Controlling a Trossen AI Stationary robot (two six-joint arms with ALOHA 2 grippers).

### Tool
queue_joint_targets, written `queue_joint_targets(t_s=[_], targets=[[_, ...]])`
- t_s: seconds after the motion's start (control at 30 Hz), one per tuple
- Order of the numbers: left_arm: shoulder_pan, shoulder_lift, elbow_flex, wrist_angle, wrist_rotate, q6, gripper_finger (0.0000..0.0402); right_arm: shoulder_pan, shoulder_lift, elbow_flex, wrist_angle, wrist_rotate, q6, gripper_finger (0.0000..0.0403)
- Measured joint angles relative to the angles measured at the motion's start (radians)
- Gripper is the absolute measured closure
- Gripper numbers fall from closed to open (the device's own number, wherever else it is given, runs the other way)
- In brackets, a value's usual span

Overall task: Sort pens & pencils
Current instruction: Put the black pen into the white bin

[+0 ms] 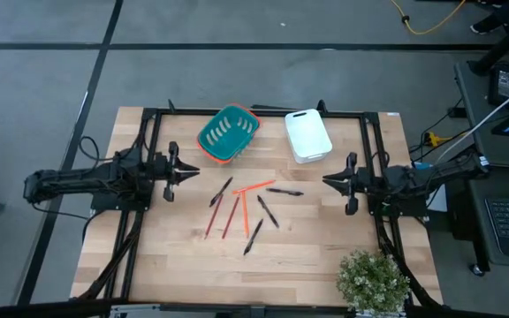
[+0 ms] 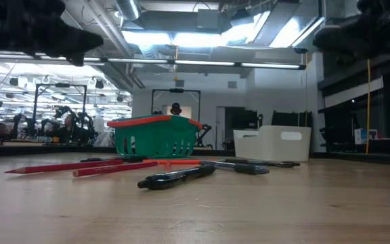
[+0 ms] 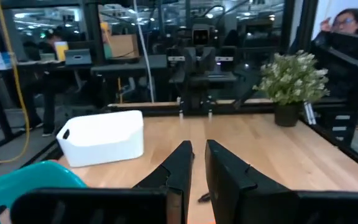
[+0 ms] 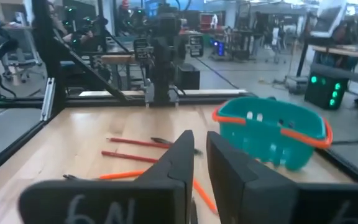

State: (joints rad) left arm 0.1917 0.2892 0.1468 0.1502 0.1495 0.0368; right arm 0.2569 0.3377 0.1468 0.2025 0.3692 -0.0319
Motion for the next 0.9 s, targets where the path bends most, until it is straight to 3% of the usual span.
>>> queue_joint_targets(t_s=[0.33,0.57,0.77,0.9], targets=[[0.0,0.251,0.097,-0.013,0.001,0.001,0.036,-0.099,0.172,0.133,-0.094,-0.116,0.026,0.0355],[0.0,0.45,0.212,-0.198,0.001,0.027,0.036,-0.214,0.397,0.284,-0.233,-0.256,0.082,0.0355],[0.0,0.578,0.313,-0.26,0.002,0.061,0.036,-0.292,0.625,0.45,-0.389,-0.409,0.106,0.0355],[0.0,0.631,0.348,-0.295,0.002,0.08,0.036,-0.321,0.79,0.578,-0.532,-0.436,0.081,0.0355]])
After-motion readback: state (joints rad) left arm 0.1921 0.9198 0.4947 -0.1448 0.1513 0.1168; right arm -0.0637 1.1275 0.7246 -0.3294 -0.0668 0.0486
